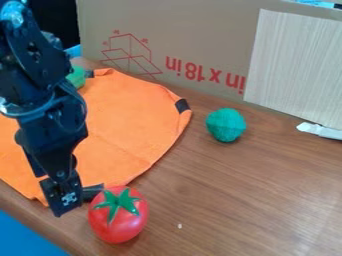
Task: Cover the green object from the bottom right to the top left
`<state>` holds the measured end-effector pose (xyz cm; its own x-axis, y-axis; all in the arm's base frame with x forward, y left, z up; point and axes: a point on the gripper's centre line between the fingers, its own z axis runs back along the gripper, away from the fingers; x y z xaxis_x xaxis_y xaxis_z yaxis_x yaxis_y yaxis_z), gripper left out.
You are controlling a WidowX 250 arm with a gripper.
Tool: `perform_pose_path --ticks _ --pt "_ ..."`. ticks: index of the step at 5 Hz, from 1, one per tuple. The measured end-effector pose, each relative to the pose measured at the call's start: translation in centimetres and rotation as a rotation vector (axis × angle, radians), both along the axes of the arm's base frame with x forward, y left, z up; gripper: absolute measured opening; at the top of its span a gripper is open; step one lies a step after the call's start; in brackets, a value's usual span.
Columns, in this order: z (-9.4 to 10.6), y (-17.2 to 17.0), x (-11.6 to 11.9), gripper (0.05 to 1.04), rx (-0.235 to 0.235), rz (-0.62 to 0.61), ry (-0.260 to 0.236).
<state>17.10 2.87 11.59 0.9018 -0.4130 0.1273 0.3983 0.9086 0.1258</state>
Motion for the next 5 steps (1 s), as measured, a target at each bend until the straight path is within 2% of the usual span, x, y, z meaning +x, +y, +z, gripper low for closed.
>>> perform_pose_path --ticks 1,3,4,5 --pt "-1.0 0.6 0.4 1.001 0.036 -0.032 0.04" --pt "-2.7 2.0 1.3 1.001 0.102 -0.059 0.052" --pt "-3.5 2.3 1.5 1.001 0.103 -0.062 0.076" --pt "-3.6 2.7 2.1 1.001 0.107 -0.066 0.07"
